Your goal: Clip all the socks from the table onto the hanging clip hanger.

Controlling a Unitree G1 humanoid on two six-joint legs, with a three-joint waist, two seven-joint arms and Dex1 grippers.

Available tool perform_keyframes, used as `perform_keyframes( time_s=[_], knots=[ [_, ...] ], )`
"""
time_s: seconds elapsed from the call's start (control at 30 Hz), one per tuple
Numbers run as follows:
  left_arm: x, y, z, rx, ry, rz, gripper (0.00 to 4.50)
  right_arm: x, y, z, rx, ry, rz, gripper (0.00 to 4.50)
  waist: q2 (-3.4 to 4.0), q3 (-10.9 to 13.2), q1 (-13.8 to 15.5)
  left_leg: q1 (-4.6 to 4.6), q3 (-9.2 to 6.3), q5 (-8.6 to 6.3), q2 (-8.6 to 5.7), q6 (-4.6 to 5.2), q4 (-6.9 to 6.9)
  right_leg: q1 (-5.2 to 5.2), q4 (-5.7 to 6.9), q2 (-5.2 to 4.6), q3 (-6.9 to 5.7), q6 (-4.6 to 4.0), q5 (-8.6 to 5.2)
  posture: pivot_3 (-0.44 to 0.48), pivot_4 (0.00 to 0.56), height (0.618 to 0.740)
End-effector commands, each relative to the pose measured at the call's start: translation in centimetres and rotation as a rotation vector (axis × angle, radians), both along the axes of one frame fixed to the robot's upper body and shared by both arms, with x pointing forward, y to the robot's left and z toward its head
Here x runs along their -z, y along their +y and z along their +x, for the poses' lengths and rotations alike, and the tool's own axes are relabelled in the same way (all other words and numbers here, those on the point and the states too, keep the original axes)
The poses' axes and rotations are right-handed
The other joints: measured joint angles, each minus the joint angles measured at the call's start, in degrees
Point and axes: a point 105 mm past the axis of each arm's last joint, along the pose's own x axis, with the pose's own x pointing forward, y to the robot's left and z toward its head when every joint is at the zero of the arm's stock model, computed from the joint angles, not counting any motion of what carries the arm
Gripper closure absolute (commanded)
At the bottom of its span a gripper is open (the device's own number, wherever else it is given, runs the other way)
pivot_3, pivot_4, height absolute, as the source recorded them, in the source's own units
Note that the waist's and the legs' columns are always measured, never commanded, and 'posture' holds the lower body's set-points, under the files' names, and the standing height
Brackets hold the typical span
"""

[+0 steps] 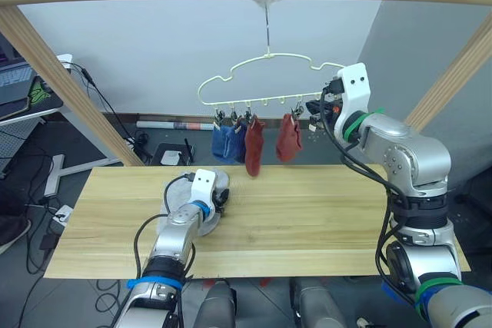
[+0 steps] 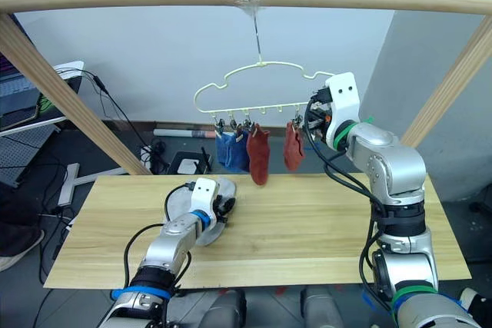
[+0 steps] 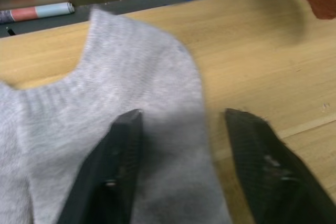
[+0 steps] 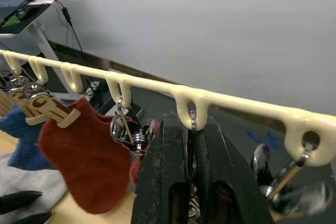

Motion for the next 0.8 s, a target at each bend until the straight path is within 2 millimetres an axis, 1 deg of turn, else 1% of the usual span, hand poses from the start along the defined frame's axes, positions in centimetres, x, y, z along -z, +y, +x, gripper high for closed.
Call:
perform_keyframes(
  time_s=[0.03,0.07,0.13,0.17,0.23,0.3,0.4,0.5,0.53,0.63,0.67,0.73,0.8],
  knots=[
    [-0.2,-2.2,-1.2,0.088,-0.003,-0.071,3.36,-2.1,0.0,-0.4,-0.017,-0.044,0.031,4.50,-0.01,0.0,0.1,-0.02,0.00,0.00,-0.01,0.00,0.00,0.00,0.00,-0.01,0.00,0.00,0.00,-0.010,0.216,0.740],
    [-0.6,-2.8,-1.4,0.112,-0.022,-0.083,3.62,-2.1,-0.1,-0.4,-0.017,-0.040,0.034,4.50,-0.01,0.0,0.1,-0.02,0.00,0.00,-0.01,0.00,0.00,-0.01,-0.01,-0.01,0.00,0.00,0.00,-0.010,0.215,0.740],
    [-1.2,-4.5,-2.4,0.182,-0.036,-0.125,4.13,-2.0,-0.3,-0.4,-0.004,-0.013,0.063,4.50,-0.01,0.0,0.1,-0.03,-0.02,0.00,-0.01,0.00,0.00,-0.01,-0.01,-0.01,-0.01,0.00,0.00,-0.011,0.214,0.740],
    [-1.5,-5.2,-3.0,0.216,-0.042,-0.142,4.46,-1.9,-0.5,-0.3,0.007,0.005,0.086,4.50,-0.01,0.0,0.1,-0.04,-0.01,0.00,-0.01,0.00,0.00,-0.03,-0.02,0.00,-0.01,0.00,0.00,-0.013,0.213,0.740],
    [-2.2,-6.4,-3.7,0.268,-0.071,-0.158,4.49,-1.8,-0.7,-0.2,0.021,0.029,0.117,4.50,-0.01,0.0,0.0,-0.05,-0.01,0.00,0.00,0.00,0.00,-0.04,-0.01,0.00,0.00,-0.01,0.00,-0.016,0.213,0.740],
    [-3.8,-8.2,-4.2,0.341,-0.132,-0.202,4.49,-1.8,-0.9,-0.1,0.034,0.058,0.155,4.50,-0.01,0.0,0.0,-0.04,-0.02,0.00,0.00,0.00,0.00,-0.05,0.00,0.00,-0.02,-0.01,-0.01,-0.022,0.209,0.740],
    [-5.8,-9.8,-4.6,0.412,-0.204,-0.246,4.49,-1.9,-1.1,-0.1,0.047,0.090,0.195,4.50,-0.01,0.0,0.1,-0.05,0.00,0.00,0.00,0.00,0.02,-0.05,-0.01,0.00,0.00,-0.08,-0.04,-0.022,0.209,0.740],
    [-9.8,-12.4,-4.8,0.520,-0.342,-0.309,4.49,-1.8,-1.8,0.0,0.072,0.170,0.265,4.50,0.00,0.0,0.1,-0.07,0.00,0.00,0.00,0.00,0.02,-0.04,-0.02,0.00,0.00,-0.08,-0.04,-0.026,0.208,0.740],
    [-11.1,-13.1,-4.7,0.548,-0.389,-0.315,4.49,-1.7,-2.1,0.0,0.088,0.208,0.300,4.50,0.01,0.0,0.2,-0.09,0.00,0.00,0.00,0.00,0.02,-0.05,-0.01,0.00,0.00,-0.07,-0.03,-0.025,0.196,0.740],
    [-13.2,-14.0,-4.2,0.570,-0.464,-0.331,4.49,-1.7,-2.4,0.0,0.118,0.287,0.378,4.50,0.02,0.0,0.3,-0.13,-0.01,0.00,-0.01,0.00,0.03,-0.06,-0.03,0.00,-0.02,-0.04,0.00,-0.035,0.188,0.740],
    [-13.5,-14.1,-4.1,0.569,-0.473,-0.337,4.49,-1.8,-2.4,0.0,0.123,0.301,0.391,4.50,0.03,0.0,0.3,-0.12,-0.01,0.00,-0.01,0.00,0.03,-0.06,-0.02,0.01,-0.02,-0.04,0.01,-0.035,0.188,0.740],
    [-14.8,-15.0,-3.7,0.571,-0.520,-0.352,4.49,-1.8,-2.5,-0.1,0.143,0.332,0.414,4.50,0.04,0.0,0.2,-0.11,-0.01,0.00,-0.01,0.01,0.02,-0.06,-0.02,0.01,-0.03,-0.07,0.02,-0.044,0.185,0.740],
    [-15.6,-15.4,-3.5,0.566,-0.540,-0.365,4.49,-1.9,-2.4,-0.1,0.152,0.345,0.419,4.50,0.04,0.0,0.3,-0.13,-0.02,0.00,-0.01,0.01,0.02,-0.06,-0.02,0.01,-0.04,-0.07,0.02,-0.044,0.185,0.740]
  ],
)
